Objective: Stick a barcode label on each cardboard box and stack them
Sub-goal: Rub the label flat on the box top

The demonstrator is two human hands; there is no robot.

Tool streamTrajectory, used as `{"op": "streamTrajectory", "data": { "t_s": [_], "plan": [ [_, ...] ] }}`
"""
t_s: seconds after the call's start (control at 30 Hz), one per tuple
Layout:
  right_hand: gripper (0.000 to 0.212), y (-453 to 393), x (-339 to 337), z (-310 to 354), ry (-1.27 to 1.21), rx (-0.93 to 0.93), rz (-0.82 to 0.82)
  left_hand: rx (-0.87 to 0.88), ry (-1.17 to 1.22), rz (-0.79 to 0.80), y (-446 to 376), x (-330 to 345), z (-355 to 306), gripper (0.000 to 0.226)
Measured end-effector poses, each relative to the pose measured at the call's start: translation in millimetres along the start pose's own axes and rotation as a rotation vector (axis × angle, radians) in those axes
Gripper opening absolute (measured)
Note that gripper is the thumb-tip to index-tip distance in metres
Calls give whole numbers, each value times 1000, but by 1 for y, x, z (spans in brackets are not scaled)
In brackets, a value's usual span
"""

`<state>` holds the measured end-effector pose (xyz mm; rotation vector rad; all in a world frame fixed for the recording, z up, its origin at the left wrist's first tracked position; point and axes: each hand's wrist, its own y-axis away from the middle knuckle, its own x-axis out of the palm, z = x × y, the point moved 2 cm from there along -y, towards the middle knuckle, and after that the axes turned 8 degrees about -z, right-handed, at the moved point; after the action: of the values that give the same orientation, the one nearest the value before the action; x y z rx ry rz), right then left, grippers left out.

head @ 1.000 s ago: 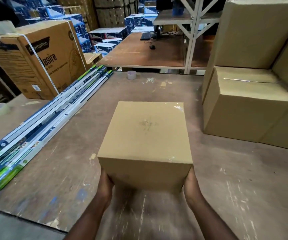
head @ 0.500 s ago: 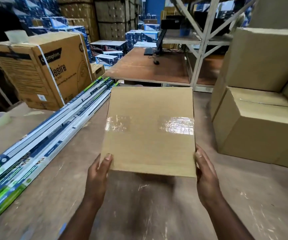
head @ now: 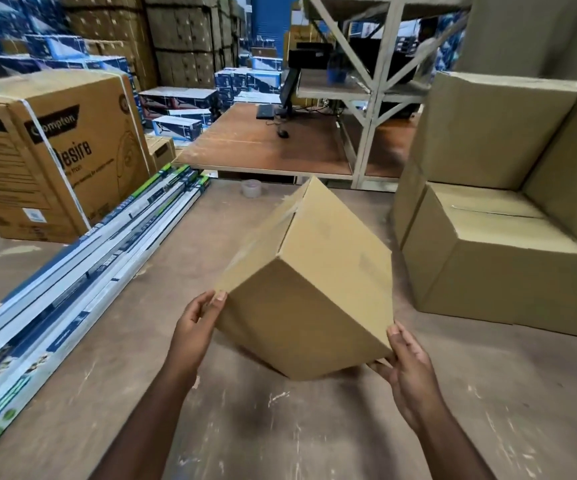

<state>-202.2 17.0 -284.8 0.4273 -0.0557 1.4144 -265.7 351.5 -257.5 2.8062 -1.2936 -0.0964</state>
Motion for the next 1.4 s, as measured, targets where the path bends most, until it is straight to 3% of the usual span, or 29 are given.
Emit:
{"op": "streamTrajectory", "data": {
  "t_s": [0.07,0.17,0.23,0.3,0.4,0.53,0.8,0.87,1.17,1.4],
  "plan": [
    [113,1,-5,5,55,-38,9,-101,78,16,-4,10,5,70],
    [50,1,-12,11,300,-268,1,-63,183,-5,-2,27,1,70],
    [44,-4,-17,8,567,-386,64,51,160,-7,1,30,-4,72],
    [35,-1,-16,3,659,-365,149,143,125,-22,3,28,-11,78],
    [83,6,-3,-7,529,-231,347,241,40,-2,5,23,-10,80],
    [100,-4,31,-8,577,-273,426,297,-64,-36,-1,15,-9,79],
    [90,-87,127,-11,1000,-493,328,399,-517,-62,-88,-2,-15,100],
    [88,-110,153,-18,1071,-529,339,419,-606,-44,-119,-2,-20,97],
    [69,-218,263,-17,1065,-531,266,410,-733,-29,-273,13,-43,87],
    [64,-274,309,-13,1079,-528,248,424,-767,-27,-352,27,-48,84]
  ]
}}
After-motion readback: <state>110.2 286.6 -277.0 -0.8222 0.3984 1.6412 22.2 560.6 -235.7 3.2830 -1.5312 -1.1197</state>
